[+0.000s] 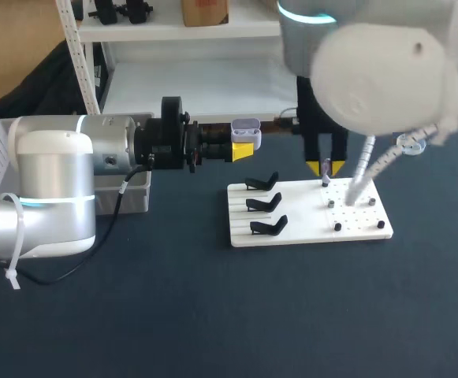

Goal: Pick up each earbud case from the left stands, insert the matching earbuds, close the lid, and place the case in the box.

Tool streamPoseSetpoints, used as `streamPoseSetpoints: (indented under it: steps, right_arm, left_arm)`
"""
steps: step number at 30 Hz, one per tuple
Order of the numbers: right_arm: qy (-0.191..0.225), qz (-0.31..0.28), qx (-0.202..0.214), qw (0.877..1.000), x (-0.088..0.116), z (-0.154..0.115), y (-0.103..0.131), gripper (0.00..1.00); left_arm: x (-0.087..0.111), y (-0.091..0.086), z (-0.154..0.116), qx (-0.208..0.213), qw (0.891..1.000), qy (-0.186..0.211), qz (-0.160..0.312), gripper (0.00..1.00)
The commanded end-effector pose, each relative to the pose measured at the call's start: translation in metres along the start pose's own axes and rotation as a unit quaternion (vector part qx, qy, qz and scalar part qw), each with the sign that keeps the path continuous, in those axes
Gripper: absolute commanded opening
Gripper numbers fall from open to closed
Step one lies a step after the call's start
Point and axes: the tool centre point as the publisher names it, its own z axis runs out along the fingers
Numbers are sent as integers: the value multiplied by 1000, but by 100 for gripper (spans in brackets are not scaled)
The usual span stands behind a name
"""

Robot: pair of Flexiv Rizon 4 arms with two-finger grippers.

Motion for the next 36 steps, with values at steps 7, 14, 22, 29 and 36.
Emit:
streamPoseSetpoints:
  steps: [7, 14, 22, 29, 36]
  right_arm:
    - [18, 174, -40, 984, -2, -1, 1, 0]
    - [2, 239, -40, 970, -4, -15, 31, 0]
    - [-17, 194, -31, 980, -15, -52, 81, 0]
    - [-39, 146, -21, 988, -39, -63, 112, 0]
    - [-25, 128, 4, 991, -50, -66, 126, 0]
  left_arm:
    - [1, 0, 0, 0, 1000, -1, 0, 0]
    - [1, 0, 0, 0, 1000, -1, 0, 0]
    - [1, 0, 0, 0, 1000, -1, 0, 0]
    - [1, 0, 0, 0, 1000, -1, 0, 0]
    - [1, 0, 0, 0, 1000, -1, 0, 0]
